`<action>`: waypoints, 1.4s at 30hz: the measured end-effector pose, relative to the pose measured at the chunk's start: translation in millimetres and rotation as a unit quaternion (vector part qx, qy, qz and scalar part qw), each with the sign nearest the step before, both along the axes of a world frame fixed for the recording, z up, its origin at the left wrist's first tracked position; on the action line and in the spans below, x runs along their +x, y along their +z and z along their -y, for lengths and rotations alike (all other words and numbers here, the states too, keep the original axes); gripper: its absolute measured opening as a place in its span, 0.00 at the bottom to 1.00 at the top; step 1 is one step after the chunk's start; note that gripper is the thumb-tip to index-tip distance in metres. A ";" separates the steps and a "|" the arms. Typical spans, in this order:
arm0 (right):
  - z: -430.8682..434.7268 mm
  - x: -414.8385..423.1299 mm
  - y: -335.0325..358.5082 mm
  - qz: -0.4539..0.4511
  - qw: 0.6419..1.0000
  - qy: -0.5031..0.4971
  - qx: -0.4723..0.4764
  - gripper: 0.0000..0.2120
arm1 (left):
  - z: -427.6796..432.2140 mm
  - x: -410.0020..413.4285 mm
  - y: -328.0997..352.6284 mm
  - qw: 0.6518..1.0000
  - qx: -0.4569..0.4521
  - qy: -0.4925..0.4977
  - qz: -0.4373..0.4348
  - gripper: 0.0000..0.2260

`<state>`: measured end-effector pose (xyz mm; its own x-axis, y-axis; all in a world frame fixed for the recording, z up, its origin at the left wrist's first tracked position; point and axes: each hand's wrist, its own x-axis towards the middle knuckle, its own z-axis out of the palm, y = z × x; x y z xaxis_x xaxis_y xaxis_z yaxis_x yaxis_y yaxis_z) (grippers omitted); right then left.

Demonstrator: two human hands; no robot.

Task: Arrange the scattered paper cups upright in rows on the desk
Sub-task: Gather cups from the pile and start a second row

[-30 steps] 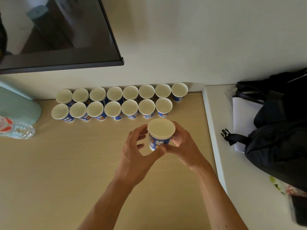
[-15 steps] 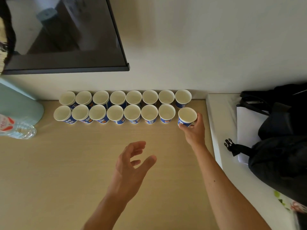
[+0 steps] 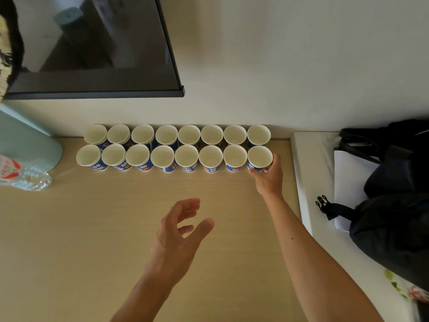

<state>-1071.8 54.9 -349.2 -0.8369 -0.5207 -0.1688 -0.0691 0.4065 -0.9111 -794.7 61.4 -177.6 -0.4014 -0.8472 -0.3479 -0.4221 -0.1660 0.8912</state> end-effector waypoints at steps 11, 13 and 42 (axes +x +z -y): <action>-42.8 47.5 18.1 0.054 0.993 -0.101 -0.024 0.38 | -1.3 13.6 3.1 0.999 0.006 0.032 -0.016 0.25; -49.7 75.2 28.0 0.063 0.990 -0.116 -0.042 0.36 | -0.8 19.6 6.6 0.999 0.010 0.045 -0.018 0.22; -16.9 561.1 242.8 0.124 0.930 0.316 -0.143 0.18 | -22.7 417.6 114.3 0.910 -0.077 0.336 -0.231 0.23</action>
